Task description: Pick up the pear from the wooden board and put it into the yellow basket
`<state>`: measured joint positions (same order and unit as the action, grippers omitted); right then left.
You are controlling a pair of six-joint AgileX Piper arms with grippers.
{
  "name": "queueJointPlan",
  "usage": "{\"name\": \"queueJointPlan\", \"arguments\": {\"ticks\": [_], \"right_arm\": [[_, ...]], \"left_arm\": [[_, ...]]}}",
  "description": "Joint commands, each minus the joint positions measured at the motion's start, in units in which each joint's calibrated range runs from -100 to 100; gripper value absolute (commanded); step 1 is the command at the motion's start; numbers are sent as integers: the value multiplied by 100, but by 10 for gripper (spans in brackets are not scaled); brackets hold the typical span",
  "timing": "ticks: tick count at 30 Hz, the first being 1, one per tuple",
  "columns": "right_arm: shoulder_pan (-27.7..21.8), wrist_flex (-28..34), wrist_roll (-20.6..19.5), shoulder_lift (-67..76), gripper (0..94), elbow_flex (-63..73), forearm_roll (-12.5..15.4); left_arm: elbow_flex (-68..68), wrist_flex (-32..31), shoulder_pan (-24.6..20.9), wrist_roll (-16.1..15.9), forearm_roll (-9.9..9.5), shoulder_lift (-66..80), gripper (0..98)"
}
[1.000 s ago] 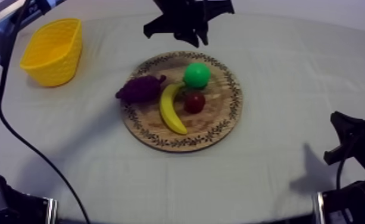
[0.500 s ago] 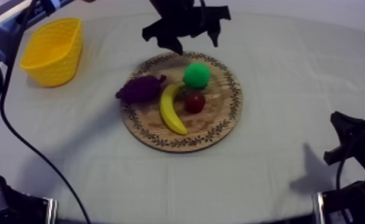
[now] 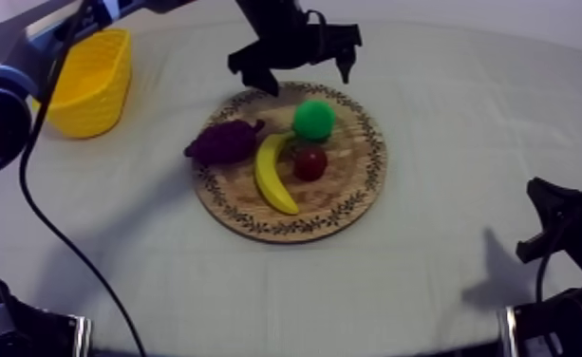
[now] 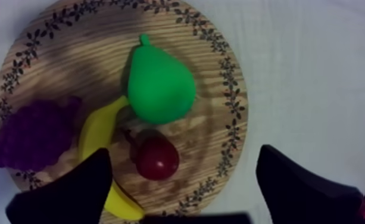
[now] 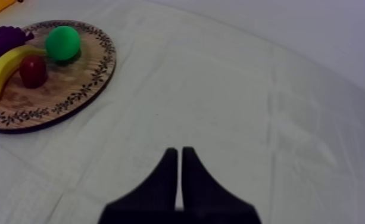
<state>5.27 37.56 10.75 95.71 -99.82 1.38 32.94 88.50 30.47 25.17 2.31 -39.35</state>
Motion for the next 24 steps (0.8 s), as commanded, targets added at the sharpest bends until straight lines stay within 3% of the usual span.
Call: {"name": "queueJointPlan", "arguments": {"ticks": [1, 24], "right_arm": [[1, 2, -2, 4, 4, 5, 1], [1, 2, -3, 4, 4, 5, 1]], "left_arm": [[138, 146, -21, 63, -6, -236, 898], [2344, 767, -124, -86, 121, -2392, 935]]}}
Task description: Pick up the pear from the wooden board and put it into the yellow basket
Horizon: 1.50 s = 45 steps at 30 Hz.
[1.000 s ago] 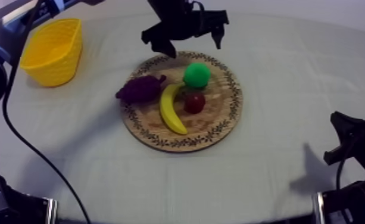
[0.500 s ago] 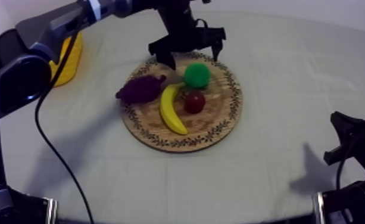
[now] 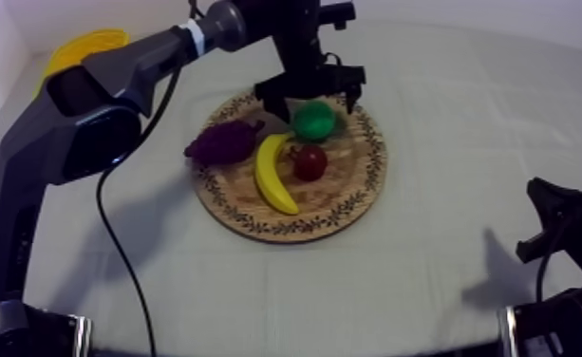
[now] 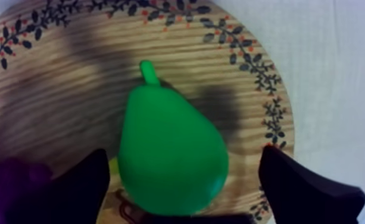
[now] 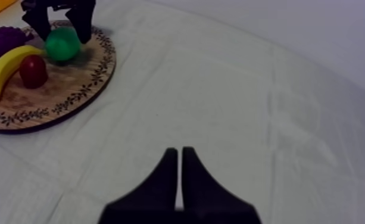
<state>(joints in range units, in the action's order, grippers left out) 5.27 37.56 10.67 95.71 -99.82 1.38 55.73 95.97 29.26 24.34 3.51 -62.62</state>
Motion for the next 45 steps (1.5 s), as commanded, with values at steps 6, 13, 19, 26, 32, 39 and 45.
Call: {"name": "queueJointPlan", "arguments": {"ticks": [6, 13, 19, 26, 32, 39, 45], "right_arm": [[1, 2, 5, 4, 4, 5, 1], [1, 2, 5, 4, 4, 5, 1], [1, 2, 5, 4, 4, 5, 1], [1, 2, 5, 4, 4, 5, 1], [1, 2, 5, 4, 4, 5, 1], [1, 2, 5, 4, 4, 5, 1], [1, 2, 5, 4, 4, 5, 1]], "left_arm": [[311, 172, -42, -26, -5, -279, 852], [374, 235, -55, -34, 0, -340, 632], [385, 241, -38, -58, 6, -364, 531], [229, 241, 36, -105, -2, -108, 496], [-116, 241, 95, -110, -2, 571, 481], [-596, 241, 129, -124, 8, 1537, 485], [-1135, 241, 141, -121, -9, 2296, 486]]}}
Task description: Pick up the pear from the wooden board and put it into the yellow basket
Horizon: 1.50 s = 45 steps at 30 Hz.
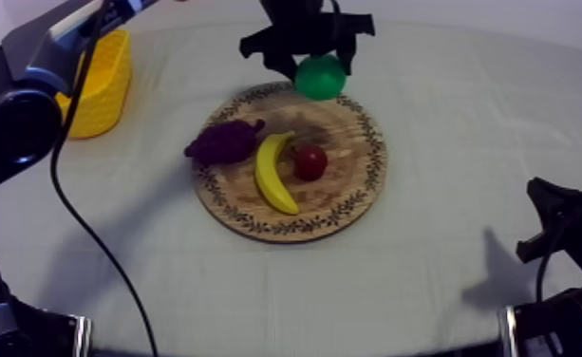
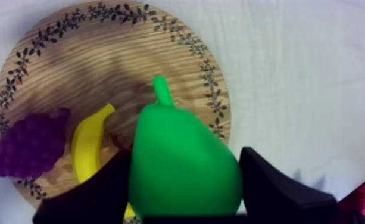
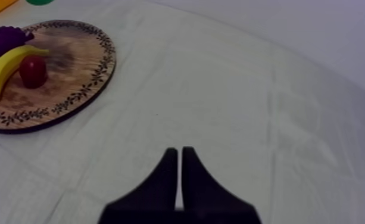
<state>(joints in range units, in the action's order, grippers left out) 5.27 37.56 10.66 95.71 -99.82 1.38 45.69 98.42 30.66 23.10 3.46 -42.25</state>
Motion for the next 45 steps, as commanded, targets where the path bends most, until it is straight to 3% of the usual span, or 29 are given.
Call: {"name": "queueJointPlan", "arguments": {"ticks": [1, 15, 30, 45], "right_arm": [[1, 2, 6, 4, 4, 5, 1], [1, 2, 6, 4, 4, 5, 1], [1, 2, 6, 4, 4, 5, 1], [1, 2, 6, 4, 4, 5, 1]], "left_arm": [[-217, -4, 0, 5, -5, 382, 486], [-1461, 75, -374, -59, -178, 1747, 482], [-2843, 77, -1861, -449, -439, 2987, 482], [-3081, 124, -3078, -862, -593, 3380, 482]]}}
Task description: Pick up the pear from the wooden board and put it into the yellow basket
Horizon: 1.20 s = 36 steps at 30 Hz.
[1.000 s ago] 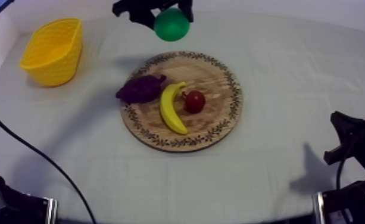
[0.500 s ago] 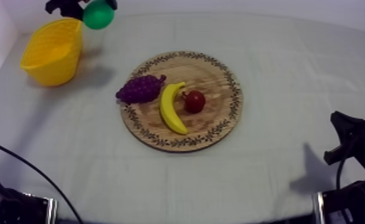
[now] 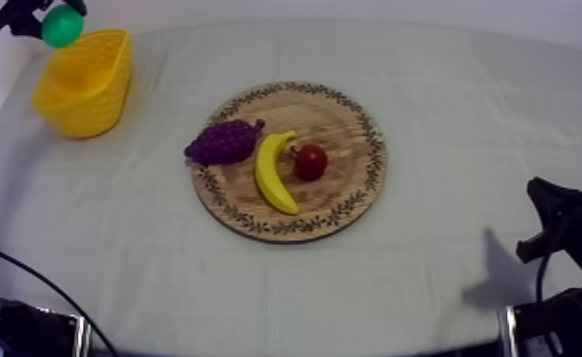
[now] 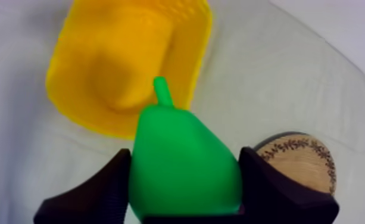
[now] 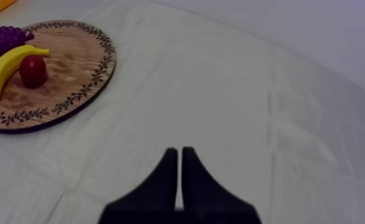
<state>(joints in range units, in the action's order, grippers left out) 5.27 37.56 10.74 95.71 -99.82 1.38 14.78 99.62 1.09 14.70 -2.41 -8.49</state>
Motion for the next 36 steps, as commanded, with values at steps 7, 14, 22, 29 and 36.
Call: {"name": "queueJointPlan", "arguments": {"ticks": [7, 14, 22, 29, 36], "right_arm": [[1, 2, -2, 4, 4, 5, 1], [1, 2, -2, 4, 4, 5, 1], [1, 2, -2, 4, 4, 5, 1], [1, 2, -2, 4, 4, 5, 1], [1, 2, -2, 4, 4, 5, 1]], "left_arm": [[209, 13, -419, -137, -52, -136, 483], [572, -26, -495, -192, -63, -669, 482], [1110, -231, -516, -252, -64, -1725, 481], [1849, -259, -543, -262, -58, -2767, 482], [2275, -261, -584, -261, -40, -3564, 501]]}}
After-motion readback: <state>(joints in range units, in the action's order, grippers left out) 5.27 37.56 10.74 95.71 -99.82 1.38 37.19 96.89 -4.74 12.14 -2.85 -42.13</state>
